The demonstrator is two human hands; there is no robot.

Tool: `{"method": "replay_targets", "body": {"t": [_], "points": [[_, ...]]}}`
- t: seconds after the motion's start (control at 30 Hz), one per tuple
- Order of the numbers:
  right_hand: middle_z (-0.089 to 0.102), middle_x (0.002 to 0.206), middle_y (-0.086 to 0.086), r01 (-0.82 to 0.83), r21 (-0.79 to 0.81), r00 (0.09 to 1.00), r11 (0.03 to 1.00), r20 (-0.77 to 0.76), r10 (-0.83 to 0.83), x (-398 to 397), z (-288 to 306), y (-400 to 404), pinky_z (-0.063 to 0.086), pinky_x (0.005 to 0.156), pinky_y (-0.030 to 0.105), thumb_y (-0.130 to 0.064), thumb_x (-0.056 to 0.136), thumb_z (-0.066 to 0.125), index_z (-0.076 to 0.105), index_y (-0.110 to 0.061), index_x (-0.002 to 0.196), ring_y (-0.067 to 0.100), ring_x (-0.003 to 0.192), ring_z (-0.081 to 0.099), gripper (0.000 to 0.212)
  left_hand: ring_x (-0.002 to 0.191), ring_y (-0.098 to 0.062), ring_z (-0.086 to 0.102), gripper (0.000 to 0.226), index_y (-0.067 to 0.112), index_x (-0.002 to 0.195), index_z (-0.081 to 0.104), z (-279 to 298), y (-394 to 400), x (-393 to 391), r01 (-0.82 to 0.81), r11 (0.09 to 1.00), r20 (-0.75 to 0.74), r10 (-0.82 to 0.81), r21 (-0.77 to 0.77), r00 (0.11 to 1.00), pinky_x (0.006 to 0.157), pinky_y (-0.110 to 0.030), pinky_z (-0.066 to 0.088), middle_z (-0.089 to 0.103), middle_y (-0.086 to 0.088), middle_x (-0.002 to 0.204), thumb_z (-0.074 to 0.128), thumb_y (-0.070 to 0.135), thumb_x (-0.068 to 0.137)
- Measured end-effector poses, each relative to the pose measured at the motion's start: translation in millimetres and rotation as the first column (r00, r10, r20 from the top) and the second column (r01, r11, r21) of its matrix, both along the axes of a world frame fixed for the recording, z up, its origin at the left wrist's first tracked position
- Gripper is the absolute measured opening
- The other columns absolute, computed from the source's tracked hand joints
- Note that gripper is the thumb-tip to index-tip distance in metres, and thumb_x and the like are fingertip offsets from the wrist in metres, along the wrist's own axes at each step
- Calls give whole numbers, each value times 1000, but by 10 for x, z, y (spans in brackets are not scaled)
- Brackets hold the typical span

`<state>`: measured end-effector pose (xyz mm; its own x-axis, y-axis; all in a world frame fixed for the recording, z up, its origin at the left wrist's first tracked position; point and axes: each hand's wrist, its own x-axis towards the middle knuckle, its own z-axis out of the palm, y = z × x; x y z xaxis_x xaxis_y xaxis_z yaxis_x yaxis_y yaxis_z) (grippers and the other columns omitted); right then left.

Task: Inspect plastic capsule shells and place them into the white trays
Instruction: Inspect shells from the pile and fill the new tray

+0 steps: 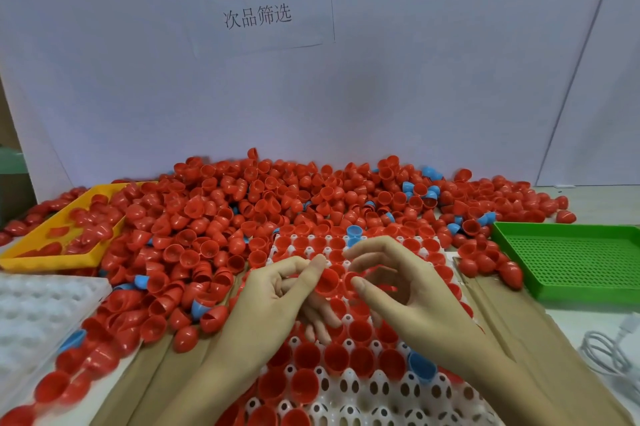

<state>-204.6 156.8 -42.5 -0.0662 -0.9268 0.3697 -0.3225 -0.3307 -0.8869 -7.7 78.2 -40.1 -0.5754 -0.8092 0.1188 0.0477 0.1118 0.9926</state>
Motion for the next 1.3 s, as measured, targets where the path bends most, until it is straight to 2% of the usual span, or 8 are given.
{"method": "replay_targets", "body": {"t": [0.1, 0.27, 0.47, 0.73, 0.87, 0.97, 1.17, 1.3], "points": [[69, 106, -3, -37, -42, 994, 998, -108, 32, 14, 0, 16, 59, 71, 48, -8, 99, 70, 63, -33, 124, 23, 93, 70, 36, 52, -30, 70, 52, 6, 101, 73, -8, -9, 16, -38, 999, 7, 38, 3, 999, 48, -25, 54, 75, -24, 73, 64, 56, 92], [71, 106, -12, -38, -74, 945, 997, -327, 12, 2, -47, 7, 59, 72, 30, -7, 95, 72, 75, -38, 107, 18, 95, 71, 34, 48, -29, 70, 65, 3, 98, 75, -44, -13, 3, -72, 997, 33, 72, -4, 997, 44, -24, 53, 73, -23, 66, 62, 65, 86], [76, 95, -18, 12, -61, 939, 998, -343, -33, -76, -117, -32, 61, 74, 27, -13, 93, 77, 78, -29, 107, 12, 89, 74, 21, 52, -29, 67, 69, 23, 102, 80, 14, -129, 108, -76, 997, -10, 76, 18, 997, 49, -26, 51, 73, -22, 73, 33, 73, 99], [78, 92, -13, 39, 20, 945, 999, -325, -30, -98, -30, -46, 63, 79, 41, -21, 94, 77, 79, -28, 105, 14, 87, 76, 13, 54, -23, 61, 63, 13, 90, 79, -71, -416, 359, -308, 951, -44, 308, 20, 950, 55, -32, 49, 70, -16, 71, 37, 57, 108], [75, 94, -20, -17, 52, 879, 998, -476, 40, 38, 82, 149, 61, 76, 26, -33, 93, 74, 78, -35, 104, 7, 88, 73, 12, 51, -20, 62, 65, 7, 87, 77, -132, -515, 410, -389, 921, -14, 389, 29, 921, 50, -26, 48, 70, -14, 67, 37, 52, 111], [71, 88, -20, -48, 106, 806, 993, -583, 101, 166, 88, 349, 53, 71, 11, -30, 95, 77, 78, -31, 104, 2, 87, 69, 9, 51, -20, 62, 65, 7, 86, 77, -149, -538, 410, -388, 921, -11, 389, 19, 921, 49, -24, 49, 70, -13, 67, 36, 51, 112], [67, 95, -16, -44, 224, 692, 974, -696, 191, 294, 106, 506, 52, 79, 18, -34, 97, 74, 78, -30, 108, 6, 92, 62, 13, 50, -21, 63, 65, 6, 87, 76, -174, -490, 417, -361, 932, 6, 361, -24, 932, 47, -23, 48, 70, -13, 66, 34, 49, 113], [65, 93, -16, -24, 262, 658, 965, -723, 213, 362, 99, 491, 48, 78, 12, -38, 95, 75, 77, -33, 109, 2, 90, 59, 15, 49, -21, 62, 65, 2, 90, 75, -172, -485, 439, -345, 938, 1, 345, -15, 938, 45, -21, 48, 70, -13, 66, 34, 48, 113]]}}
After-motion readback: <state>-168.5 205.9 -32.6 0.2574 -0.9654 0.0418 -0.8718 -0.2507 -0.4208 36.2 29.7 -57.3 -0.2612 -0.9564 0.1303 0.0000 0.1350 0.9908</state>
